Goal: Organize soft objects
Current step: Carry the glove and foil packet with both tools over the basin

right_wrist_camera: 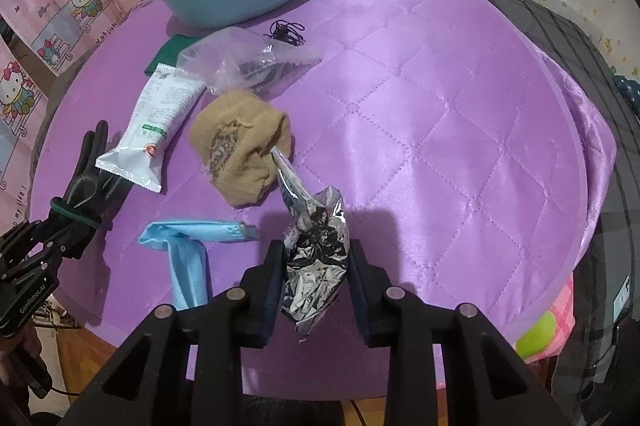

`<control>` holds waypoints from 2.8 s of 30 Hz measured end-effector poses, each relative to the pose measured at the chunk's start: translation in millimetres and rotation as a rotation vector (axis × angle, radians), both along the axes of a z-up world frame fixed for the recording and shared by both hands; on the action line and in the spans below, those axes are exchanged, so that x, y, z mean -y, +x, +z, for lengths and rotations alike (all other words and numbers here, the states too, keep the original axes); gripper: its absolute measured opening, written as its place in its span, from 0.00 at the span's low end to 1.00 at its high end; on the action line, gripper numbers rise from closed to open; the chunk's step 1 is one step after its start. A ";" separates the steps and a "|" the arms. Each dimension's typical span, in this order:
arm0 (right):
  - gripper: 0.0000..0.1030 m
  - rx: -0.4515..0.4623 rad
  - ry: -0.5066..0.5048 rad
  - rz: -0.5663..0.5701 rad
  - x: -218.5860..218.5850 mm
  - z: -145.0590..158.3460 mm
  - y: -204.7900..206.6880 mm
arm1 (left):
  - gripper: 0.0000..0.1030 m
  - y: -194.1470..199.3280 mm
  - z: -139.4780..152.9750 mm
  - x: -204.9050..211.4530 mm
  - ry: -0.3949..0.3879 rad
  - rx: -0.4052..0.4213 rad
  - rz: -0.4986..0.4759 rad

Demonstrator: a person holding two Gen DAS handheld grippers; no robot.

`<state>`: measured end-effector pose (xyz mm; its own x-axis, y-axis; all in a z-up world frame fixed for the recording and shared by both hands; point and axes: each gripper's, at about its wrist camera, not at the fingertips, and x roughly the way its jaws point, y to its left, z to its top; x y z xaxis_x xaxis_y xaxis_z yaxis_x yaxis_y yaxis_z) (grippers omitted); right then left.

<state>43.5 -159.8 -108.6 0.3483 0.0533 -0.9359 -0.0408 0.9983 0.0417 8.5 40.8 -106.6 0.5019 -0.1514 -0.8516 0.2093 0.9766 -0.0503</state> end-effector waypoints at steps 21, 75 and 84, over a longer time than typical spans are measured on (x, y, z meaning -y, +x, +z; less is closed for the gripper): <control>0.31 -0.001 -0.009 0.019 -7.5 33.0 0.3 | 0.33 -9.9 39.6 -14.4 0.003 0.003 0.022; 0.32 0.056 0.049 0.217 -66.4 142.8 178.9 | 0.33 139.6 141.9 23.7 -0.075 0.058 -0.089; 0.32 0.047 0.059 0.231 -71.5 140.2 228.9 | 0.33 183.0 141.0 26.0 -0.063 0.063 -0.088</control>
